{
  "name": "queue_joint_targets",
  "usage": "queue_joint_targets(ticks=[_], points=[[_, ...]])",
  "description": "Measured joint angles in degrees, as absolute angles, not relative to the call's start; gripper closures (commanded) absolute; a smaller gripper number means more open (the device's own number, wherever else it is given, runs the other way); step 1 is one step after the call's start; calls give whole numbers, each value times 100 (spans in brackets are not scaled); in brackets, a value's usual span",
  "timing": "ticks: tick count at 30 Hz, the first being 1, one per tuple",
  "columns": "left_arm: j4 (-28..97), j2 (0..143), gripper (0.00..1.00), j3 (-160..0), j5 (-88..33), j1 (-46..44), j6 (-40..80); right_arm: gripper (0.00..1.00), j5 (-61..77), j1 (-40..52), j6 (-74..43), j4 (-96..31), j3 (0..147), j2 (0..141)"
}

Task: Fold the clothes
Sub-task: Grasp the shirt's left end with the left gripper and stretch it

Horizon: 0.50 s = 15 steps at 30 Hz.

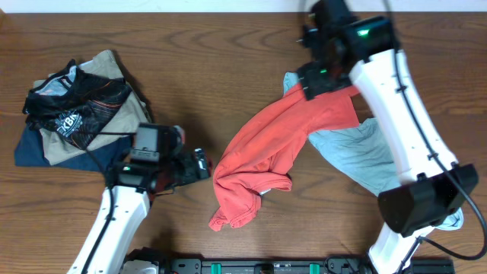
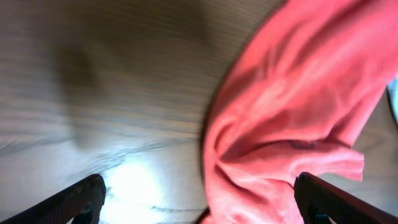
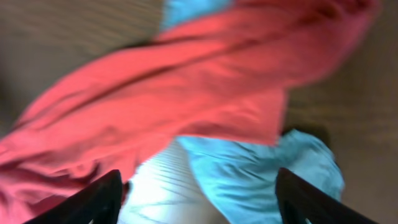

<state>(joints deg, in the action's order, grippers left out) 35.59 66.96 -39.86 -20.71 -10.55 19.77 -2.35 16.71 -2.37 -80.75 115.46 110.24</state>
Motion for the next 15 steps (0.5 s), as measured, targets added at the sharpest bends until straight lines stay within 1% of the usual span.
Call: queue_joint_targets(ticks=[6, 10, 11, 12, 14, 15], points=[[3183, 7319, 2, -3990, -2086, -1750, 1940, 21, -145, 805, -386, -8156, 10873, 11024], [2923, 7924, 2, -3990, -2088, -2018, 1988, 21, 19, 458, -368, -8060, 10210, 11024], [2860, 8071, 0, -3990, -2086, -2071, 2029, 21, 69, 414, -344, -8018, 10036, 11024], [2794, 8211, 9, -3990, -2084, -2119, 2080, 21, 119, 386, -320, -7950, 9854, 11024], [2659, 8466, 33, -3990, -2088, -2209, 2228, 20, 215, 381, -270, -7808, 9520, 11024], [2624, 8567, 47, -3990, -2095, -2248, 2259, 21, 261, 381, -246, -7699, 9345, 11024]])
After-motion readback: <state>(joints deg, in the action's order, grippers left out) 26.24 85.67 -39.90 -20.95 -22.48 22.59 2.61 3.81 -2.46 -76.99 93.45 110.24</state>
